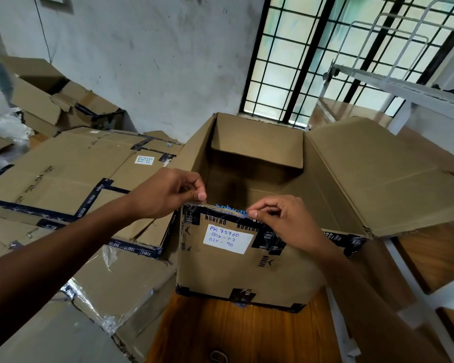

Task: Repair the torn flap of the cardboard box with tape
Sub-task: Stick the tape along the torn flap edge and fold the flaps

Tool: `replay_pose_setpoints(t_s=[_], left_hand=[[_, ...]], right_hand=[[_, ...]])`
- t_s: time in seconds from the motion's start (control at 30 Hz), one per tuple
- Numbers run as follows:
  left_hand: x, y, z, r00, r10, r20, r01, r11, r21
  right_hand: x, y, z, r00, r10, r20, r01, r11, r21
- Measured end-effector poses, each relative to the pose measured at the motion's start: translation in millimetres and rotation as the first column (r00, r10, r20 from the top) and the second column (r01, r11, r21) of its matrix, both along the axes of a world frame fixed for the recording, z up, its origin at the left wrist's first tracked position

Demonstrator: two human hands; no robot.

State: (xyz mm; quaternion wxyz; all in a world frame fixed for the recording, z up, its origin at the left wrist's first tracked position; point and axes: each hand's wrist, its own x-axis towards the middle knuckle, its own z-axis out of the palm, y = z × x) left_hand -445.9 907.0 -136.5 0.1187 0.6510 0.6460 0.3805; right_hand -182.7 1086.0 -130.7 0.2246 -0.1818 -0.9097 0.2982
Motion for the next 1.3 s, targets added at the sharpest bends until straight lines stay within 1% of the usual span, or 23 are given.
replay_pose_setpoints(t_s=[0.2, 0.4, 0.53, 0.63, 0.77, 0.87, 0.93, 1.03, 1.17, 1.23, 1.3], left_hand=[[4.7, -4.2, 0.4, 0.999, 0.016, -0.038, -0.015, 0.999, 0.032], [8.4, -14.1, -6.2, 0.997, 0.041, -0.072, -0.036, 0.997, 0.073], [11.9, -20.1, -12.8, 0.997, 0.045, -0.063, -0.038, 0.993, 0.112], [13.3, -24.2, -18.7, 0.999, 0.027, -0.043, -0.022, 0.992, 0.127], [13.5, -25.9, -21.3, 0.999, -0.009, -0.039, 0.014, 0.990, 0.143], [13.1, -27.5, -26.9, 0.999, -0.027, -0.037, 0.033, 0.985, 0.170], [13.0, -28.3, -30.6, 0.999, -0.018, -0.051, 0.027, 0.982, 0.187], [13.0, -27.2, -32.0, 0.994, 0.011, -0.109, 0.011, 0.979, 0.202], [11.1, -27.2, -34.9, 0.983, 0.029, -0.181, 0.009, 0.978, 0.206], [10.5, -27.9, -36.1, 0.981, 0.035, -0.193, 0.007, 0.977, 0.212], [10.5, -28.4, -35.8, 0.979, 0.036, -0.198, 0.009, 0.975, 0.224]], right_hand=[[4.1, -1.2, -1.0, 0.999, 0.034, -0.010, -0.034, 0.999, 0.036], [10.5, -0.5, -4.7, 0.997, 0.077, -0.002, -0.077, 0.997, 0.000], [13.6, -2.0, -9.1, 0.995, 0.086, -0.048, -0.085, 0.996, 0.015], [17.2, -3.0, -13.4, 0.991, 0.109, -0.078, -0.102, 0.990, 0.093], [19.6, -2.5, -15.6, 0.981, 0.166, -0.096, -0.151, 0.977, 0.148], [19.9, -3.8, -17.3, 0.979, 0.149, -0.136, -0.113, 0.964, 0.239], [19.7, -4.7, -19.2, 0.979, 0.138, -0.149, -0.096, 0.960, 0.261], [20.2, -4.7, -23.1, 0.977, 0.144, -0.155, -0.092, 0.950, 0.299], [20.2, -6.1, -23.6, 0.970, 0.140, -0.200, -0.062, 0.934, 0.352], [20.3, -8.6, -25.9, 0.965, 0.132, -0.225, -0.030, 0.913, 0.406], [22.1, -10.9, -31.5, 0.962, 0.125, -0.244, 0.014, 0.867, 0.497]])
